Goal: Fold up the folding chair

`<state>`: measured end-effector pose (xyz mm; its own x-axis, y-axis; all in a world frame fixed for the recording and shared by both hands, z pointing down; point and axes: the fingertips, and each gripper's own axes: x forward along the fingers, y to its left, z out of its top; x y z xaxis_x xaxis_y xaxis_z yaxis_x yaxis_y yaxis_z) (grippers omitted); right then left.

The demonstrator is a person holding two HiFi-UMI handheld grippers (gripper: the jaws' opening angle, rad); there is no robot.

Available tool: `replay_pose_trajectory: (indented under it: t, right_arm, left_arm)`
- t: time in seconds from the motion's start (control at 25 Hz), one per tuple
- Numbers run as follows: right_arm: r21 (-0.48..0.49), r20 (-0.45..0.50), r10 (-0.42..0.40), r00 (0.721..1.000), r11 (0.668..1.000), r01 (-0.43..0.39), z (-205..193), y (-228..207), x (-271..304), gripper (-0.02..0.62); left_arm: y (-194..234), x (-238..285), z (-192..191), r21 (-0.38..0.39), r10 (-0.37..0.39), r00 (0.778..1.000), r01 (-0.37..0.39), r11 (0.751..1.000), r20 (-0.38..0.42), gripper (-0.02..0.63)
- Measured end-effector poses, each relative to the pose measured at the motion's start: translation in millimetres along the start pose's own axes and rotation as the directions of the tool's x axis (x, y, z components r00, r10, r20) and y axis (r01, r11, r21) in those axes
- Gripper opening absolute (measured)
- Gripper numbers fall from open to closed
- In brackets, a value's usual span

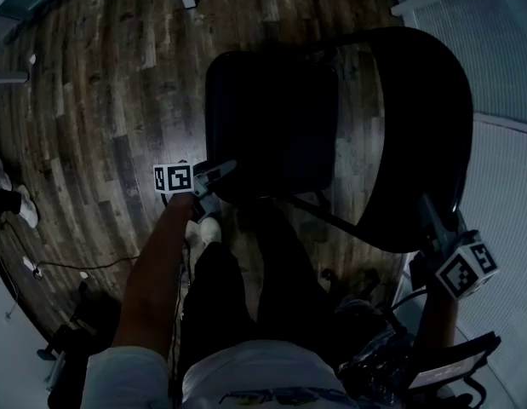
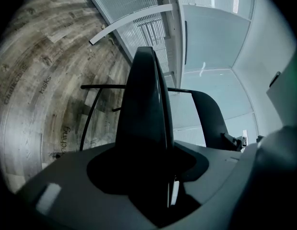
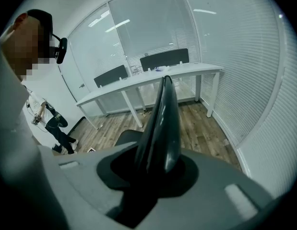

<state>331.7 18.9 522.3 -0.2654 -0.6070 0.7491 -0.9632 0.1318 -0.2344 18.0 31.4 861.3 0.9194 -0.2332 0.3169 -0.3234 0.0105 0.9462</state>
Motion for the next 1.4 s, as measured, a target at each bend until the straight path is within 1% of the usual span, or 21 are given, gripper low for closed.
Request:
replay_pose_trajectory:
  t: [0.2,0.48,0.72,1.0,1.24,1.4]
  right_arm:
    - [-0.008,0.008,-0.019,1.0,1.0,0.019,14.7,-1.5,-22.6,0.097]
    - [-0.033,0.015,-0.033,0.999,0.999,0.034,22.2,4.3,-34.1,0.097]
    - [-0.052,0.012,-0.054,0.998,0.997,0.055,27.5,10.7,-41.1,0.097]
    - [-0.081,0.001,-0.069,0.998,0.994,0.069,34.6,15.8,-46.7,0.097]
    - [-0.051,0.023,-0.083,0.996,0.995,0.084,38.7,22.5,-50.4,0.091]
    - [-0.058,0.022,-0.091,0.996,0.994,0.092,41.0,32.2,-53.0,0.091]
  left_arm:
    - [-41.2,10.6,-2.6,0.013,0.02,1.0,-0.02,1.0,-0.003,0.233]
    - [-74.3,17.6,-6.1,0.027,0.051,0.999,-0.051,0.998,-0.012,0.209]
    - [-97.7,26.4,-8.6,0.048,0.11,0.994,-0.109,0.993,-0.015,0.206]
    - [-121.5,35.8,-10.4,0.064,0.155,0.988,-0.154,0.986,-0.02,0.199]
    - [-140.9,44.4,-12.5,0.081,0.185,0.982,-0.182,0.98,-0.028,0.193]
    - [-154.5,48.4,-15.7,0.09,0.208,0.978,-0.204,0.975,-0.033,0.187]
